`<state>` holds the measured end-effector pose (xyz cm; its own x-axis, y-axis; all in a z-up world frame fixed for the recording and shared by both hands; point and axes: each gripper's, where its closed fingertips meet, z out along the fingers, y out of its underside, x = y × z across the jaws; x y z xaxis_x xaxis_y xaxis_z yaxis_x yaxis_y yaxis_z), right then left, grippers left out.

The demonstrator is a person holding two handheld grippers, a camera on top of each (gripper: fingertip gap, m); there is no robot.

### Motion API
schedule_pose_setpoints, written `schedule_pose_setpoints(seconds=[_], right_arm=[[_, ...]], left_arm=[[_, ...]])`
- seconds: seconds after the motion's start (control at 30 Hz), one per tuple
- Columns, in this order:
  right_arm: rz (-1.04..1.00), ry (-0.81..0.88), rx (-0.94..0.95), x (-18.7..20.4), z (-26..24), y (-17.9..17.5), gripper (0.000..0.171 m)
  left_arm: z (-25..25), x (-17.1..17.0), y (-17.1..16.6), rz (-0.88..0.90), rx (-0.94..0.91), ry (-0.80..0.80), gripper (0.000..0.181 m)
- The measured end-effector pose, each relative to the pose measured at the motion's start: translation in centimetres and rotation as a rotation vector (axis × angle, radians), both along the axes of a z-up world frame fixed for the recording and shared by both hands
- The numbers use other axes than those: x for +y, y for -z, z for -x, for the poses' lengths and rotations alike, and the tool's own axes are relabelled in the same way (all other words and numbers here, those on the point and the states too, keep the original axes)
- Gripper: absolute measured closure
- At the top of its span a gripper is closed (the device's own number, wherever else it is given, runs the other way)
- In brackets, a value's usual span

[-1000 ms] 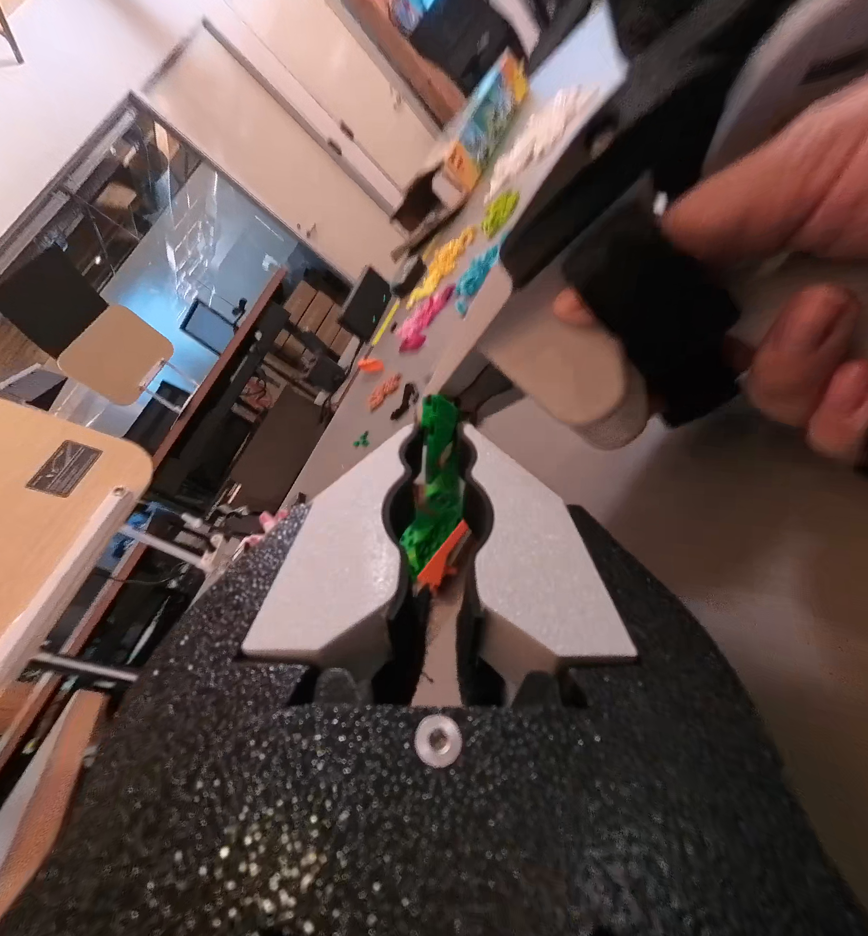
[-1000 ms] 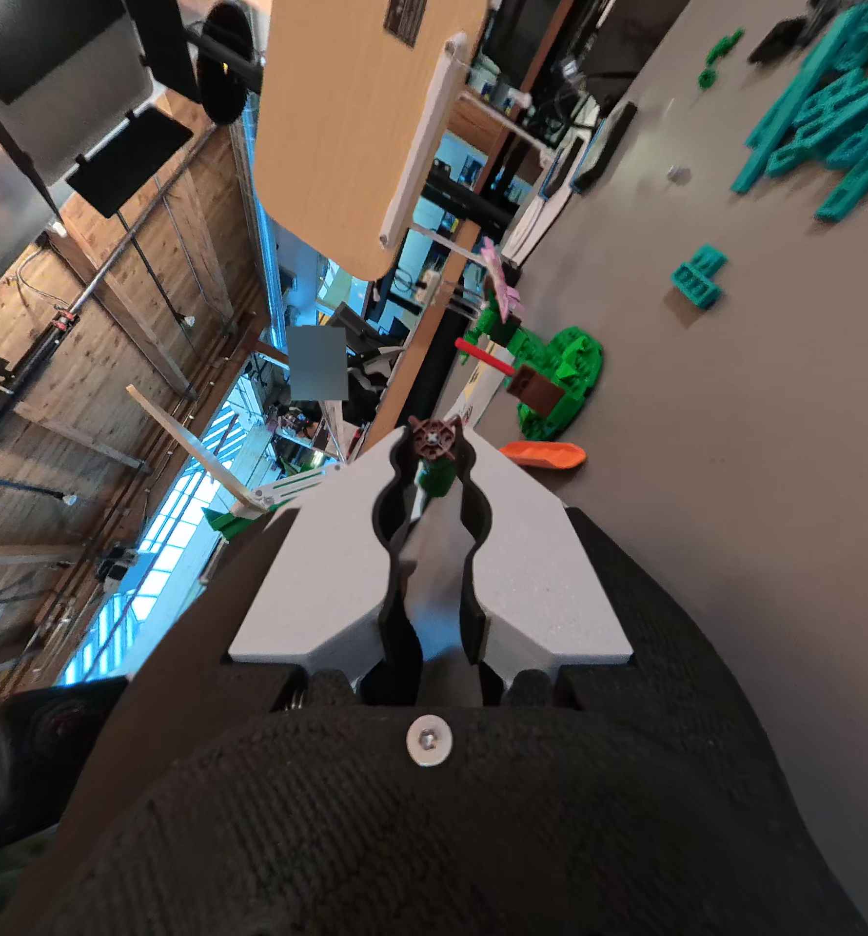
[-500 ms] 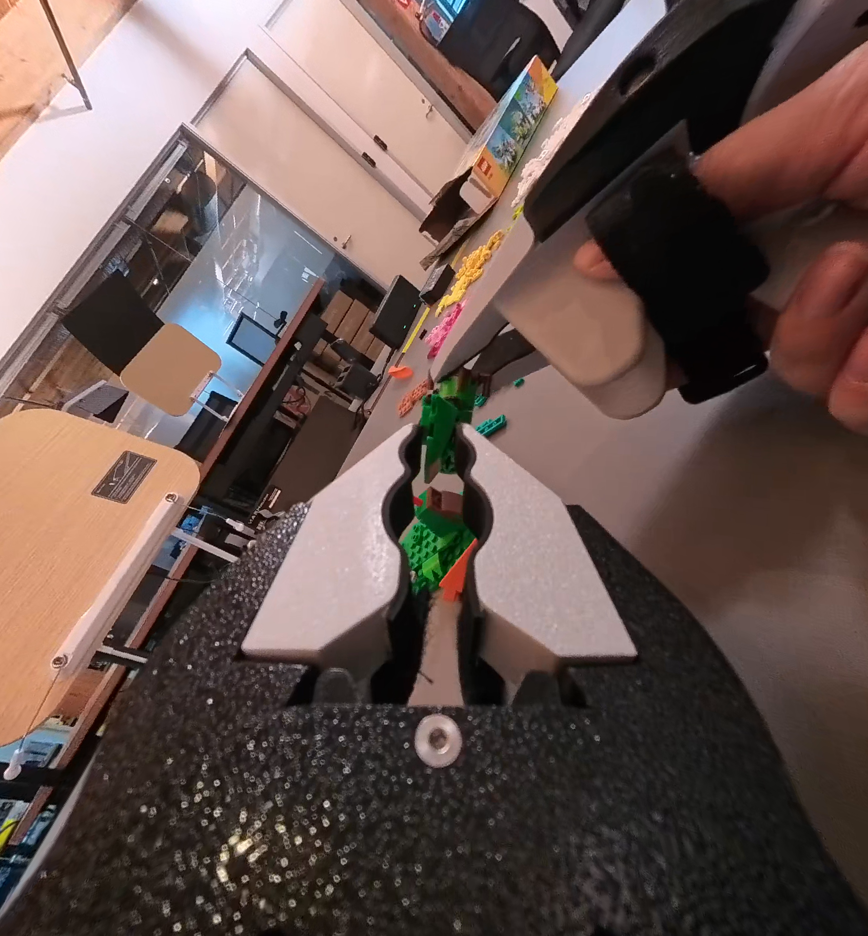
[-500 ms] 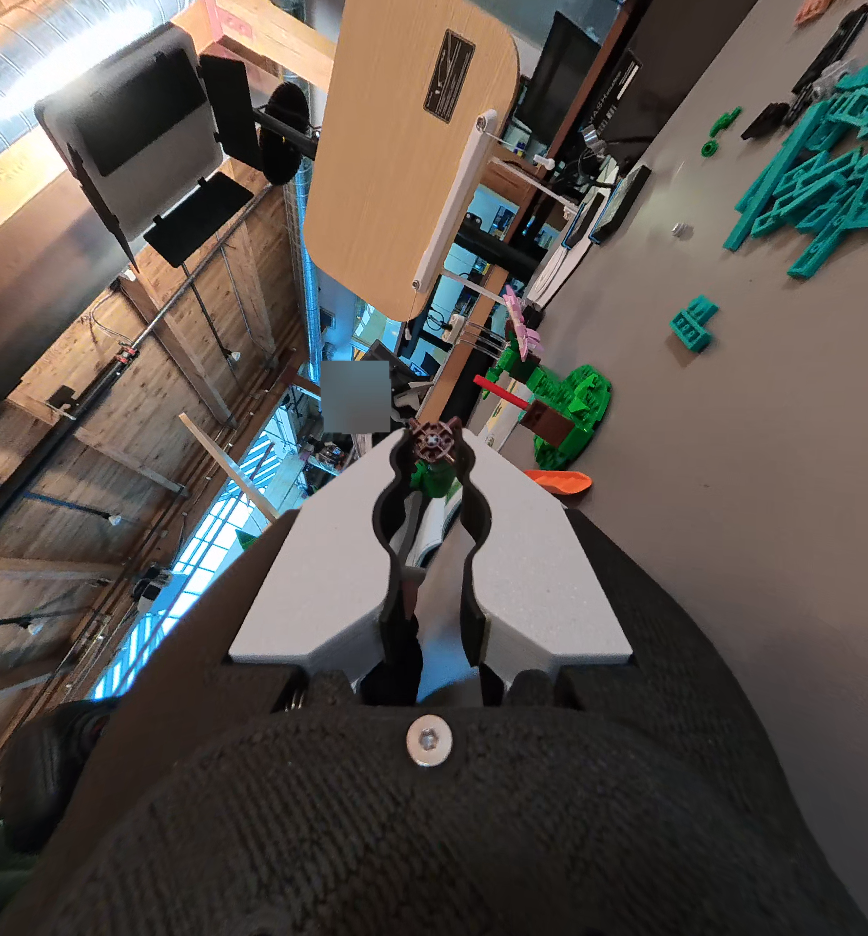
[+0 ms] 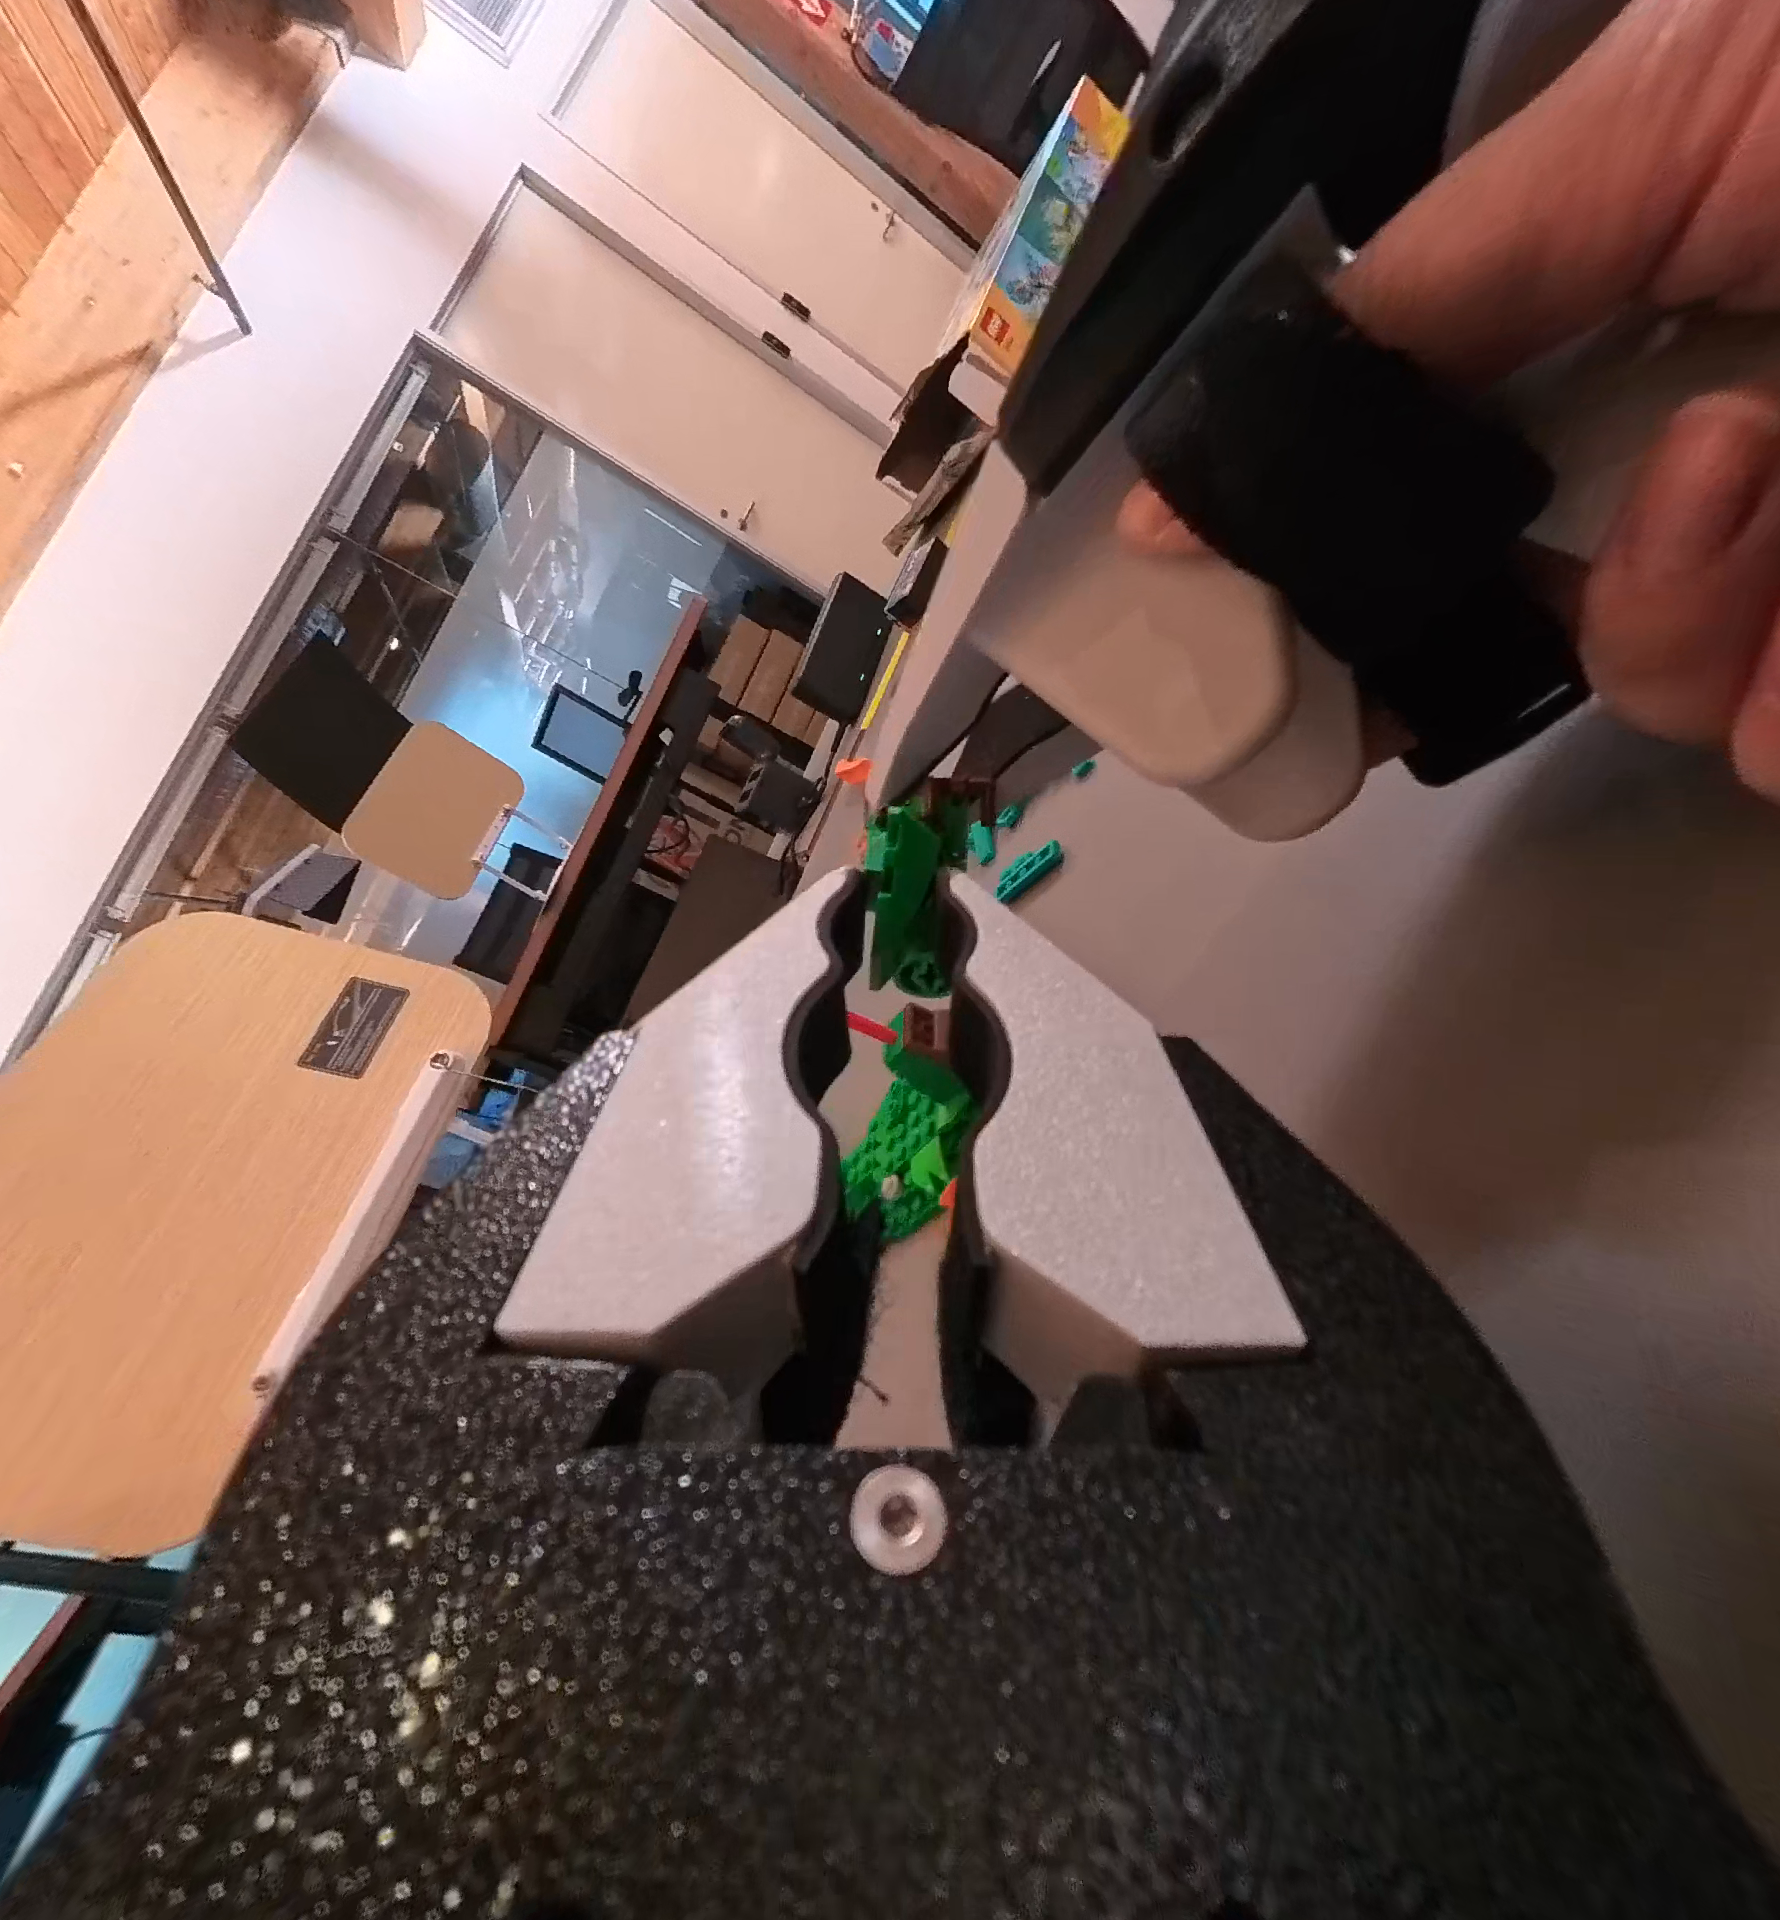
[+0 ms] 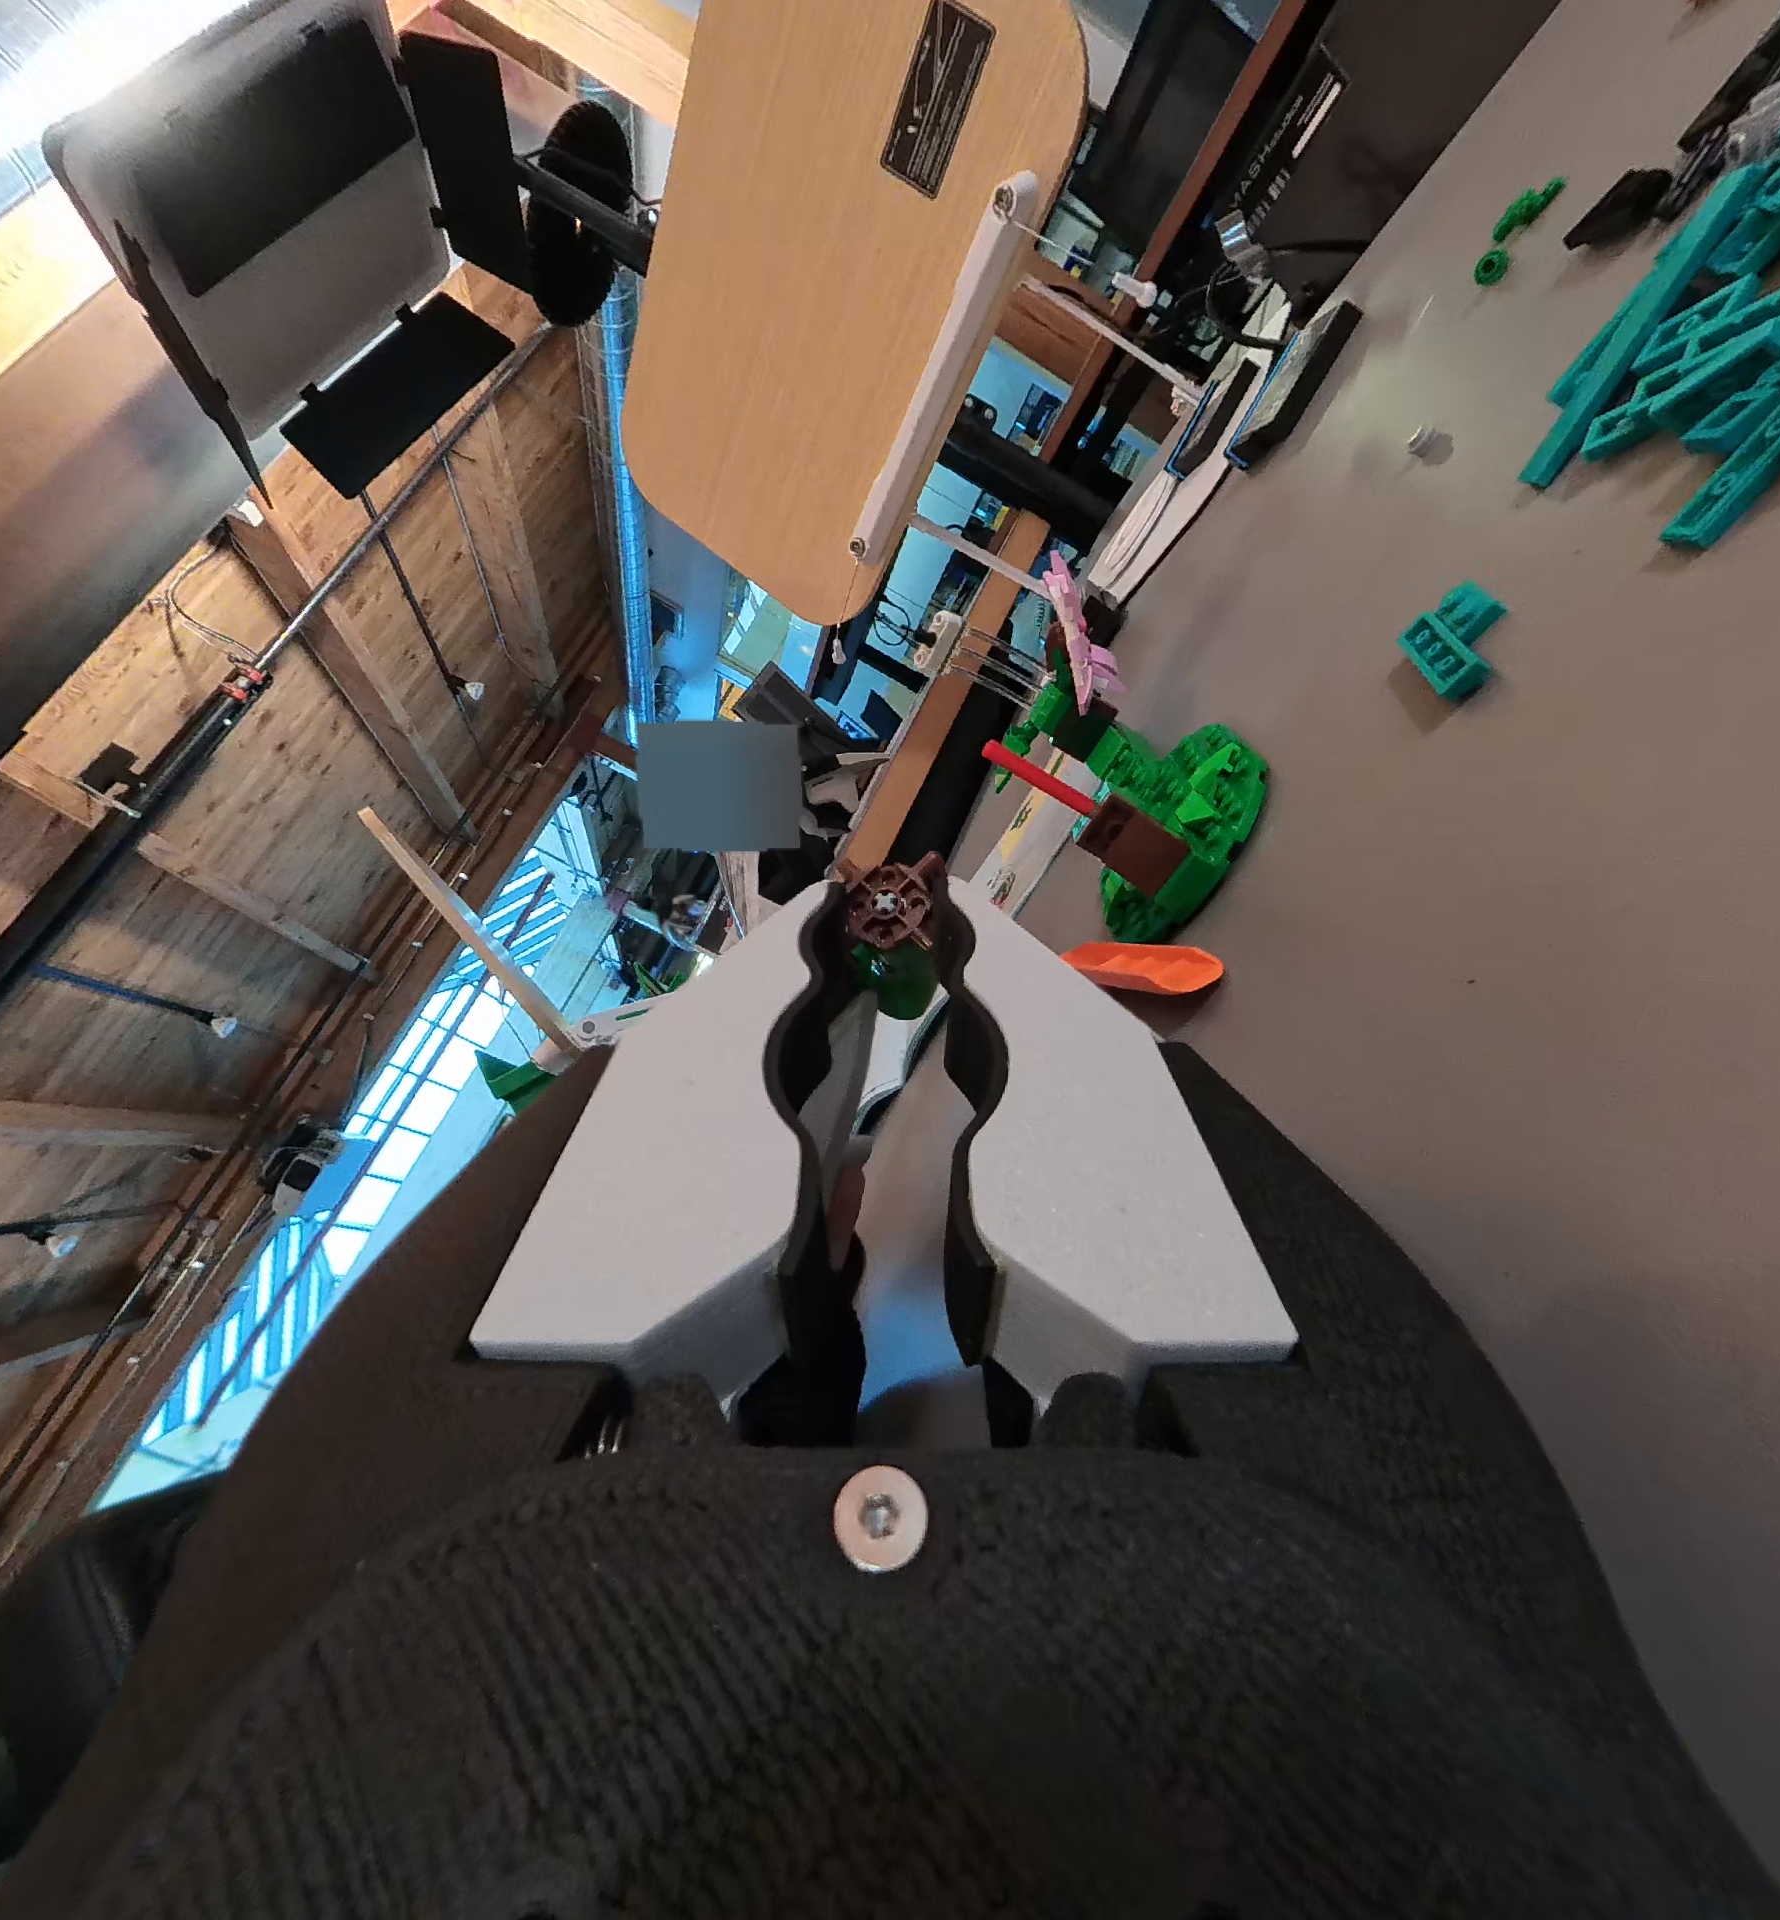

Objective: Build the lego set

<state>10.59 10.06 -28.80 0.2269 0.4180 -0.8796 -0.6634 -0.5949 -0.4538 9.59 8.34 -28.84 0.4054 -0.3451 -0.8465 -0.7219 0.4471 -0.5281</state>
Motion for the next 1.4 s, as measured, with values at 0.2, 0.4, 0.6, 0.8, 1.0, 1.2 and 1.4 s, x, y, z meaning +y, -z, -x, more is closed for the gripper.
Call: schedule_pose_setpoints(seconds=[0.2, 0.4, 0.6, 0.8, 1.0, 1.2, 1.4], right_arm=[[0.052, -0.042, 0.066, -0.2, 0.1, 0.2, 0.156], [0.073, -0.068, 0.110, -0.5, 0.3, 0.2, 0.156], [0.097, -0.083, 0.161, -0.6, 0.4, 0.0, 0.156], [0.091, -0.111, 0.207, -0.7, 0.4, -0.4, 0.156], [0.060, -0.154, 0.252, -1.0, 0.9, -0.9, 0.156], [-0.126, -0.120, 0.302, -1.1, -0.5, -3.7, 0.156], [-0.389, -0.146, 0.138, -2.3, -0.5, -6.9, 0.156]], left_arm=[[-0.1, -0.1, 0.0, -0.052, 0.055, 0.005, 0.171], [-0.2, -0.4, -0.3, -0.093, 0.066, 0.052, 0.171], [-0.3, -0.6, -0.6, -0.098, 0.043, 0.071, 0.171], [-0.3, -0.8, -1.1, -0.086, -0.003, 0.089, 0.171], [-0.2, -1.0, -1.7, -0.056, -0.072, 0.116, 0.171], [-0.7, -2.1, -3.0, 0.037, -0.205, 0.179, 0.171], [-0.8, -2.8, -5.9, 0.391, -0.611, 0.338, 0.171]])
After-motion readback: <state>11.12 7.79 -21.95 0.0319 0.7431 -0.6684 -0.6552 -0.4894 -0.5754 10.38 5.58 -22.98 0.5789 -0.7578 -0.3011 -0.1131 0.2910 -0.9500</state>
